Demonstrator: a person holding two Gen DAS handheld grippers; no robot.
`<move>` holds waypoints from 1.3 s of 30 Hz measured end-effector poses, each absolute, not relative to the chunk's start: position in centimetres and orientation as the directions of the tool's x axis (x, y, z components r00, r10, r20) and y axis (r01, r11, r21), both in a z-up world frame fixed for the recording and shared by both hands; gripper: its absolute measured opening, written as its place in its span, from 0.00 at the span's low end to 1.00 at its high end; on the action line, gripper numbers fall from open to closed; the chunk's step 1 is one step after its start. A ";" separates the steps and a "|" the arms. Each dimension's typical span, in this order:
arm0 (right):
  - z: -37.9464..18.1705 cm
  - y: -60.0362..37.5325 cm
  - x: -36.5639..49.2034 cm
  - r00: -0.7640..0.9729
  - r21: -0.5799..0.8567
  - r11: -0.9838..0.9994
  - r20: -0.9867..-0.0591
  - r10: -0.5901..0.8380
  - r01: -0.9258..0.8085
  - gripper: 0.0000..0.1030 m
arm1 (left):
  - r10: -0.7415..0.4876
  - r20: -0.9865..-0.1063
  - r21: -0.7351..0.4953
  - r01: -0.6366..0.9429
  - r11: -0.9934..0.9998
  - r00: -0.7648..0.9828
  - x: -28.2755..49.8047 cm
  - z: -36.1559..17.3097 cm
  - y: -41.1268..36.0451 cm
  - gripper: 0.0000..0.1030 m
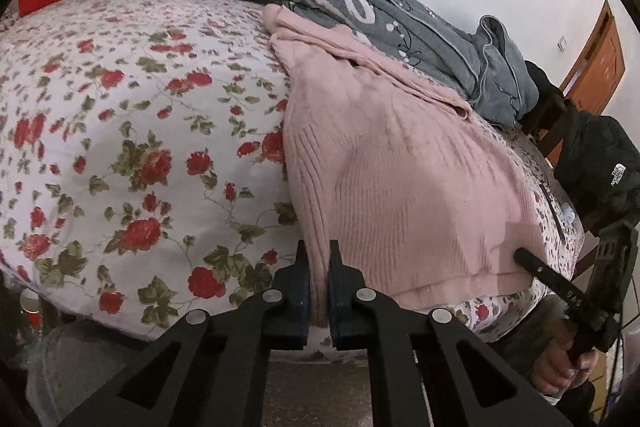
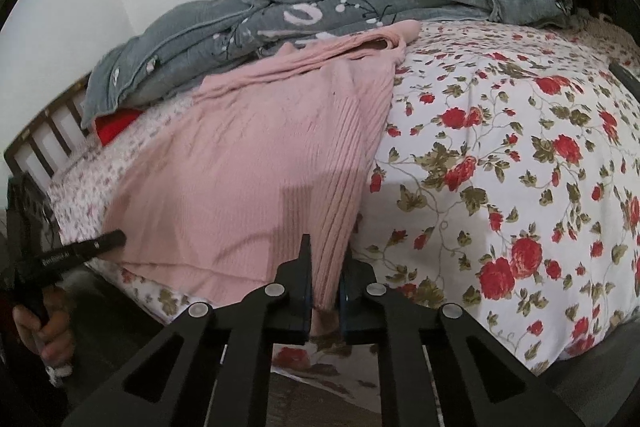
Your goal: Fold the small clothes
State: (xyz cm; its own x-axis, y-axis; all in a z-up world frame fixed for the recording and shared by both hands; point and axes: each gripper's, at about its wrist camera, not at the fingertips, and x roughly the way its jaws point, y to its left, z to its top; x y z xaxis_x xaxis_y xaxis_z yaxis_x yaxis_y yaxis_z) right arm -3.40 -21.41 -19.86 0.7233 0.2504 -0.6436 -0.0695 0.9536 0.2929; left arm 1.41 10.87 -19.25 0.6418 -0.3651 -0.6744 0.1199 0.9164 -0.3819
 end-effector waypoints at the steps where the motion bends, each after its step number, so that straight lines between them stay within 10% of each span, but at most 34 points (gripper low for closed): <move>1: -19.4 -21.6 -3.6 0.730 0.313 0.948 -0.633 0.258 -0.065 0.09 | -0.361 -0.675 -0.378 0.119 0.918 0.643 1.3 -19.1 10.8 0.07; 39: -4.2 -27.5 11.1 0.783 0.628 0.773 -0.438 0.443 -0.086 0.08 | -0.312 -0.554 -0.384 0.096 0.919 0.772 16.5 -1.8 10.4 0.07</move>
State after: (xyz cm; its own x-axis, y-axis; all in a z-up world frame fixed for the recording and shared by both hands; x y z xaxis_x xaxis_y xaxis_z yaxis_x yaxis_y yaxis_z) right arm 11.10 -27.51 -4.17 0.7826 0.4426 -0.4377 -0.0860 0.7733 0.6282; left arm 16.50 10.36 -1.79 0.7717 -0.3119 -0.5543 0.0958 0.9186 -0.3835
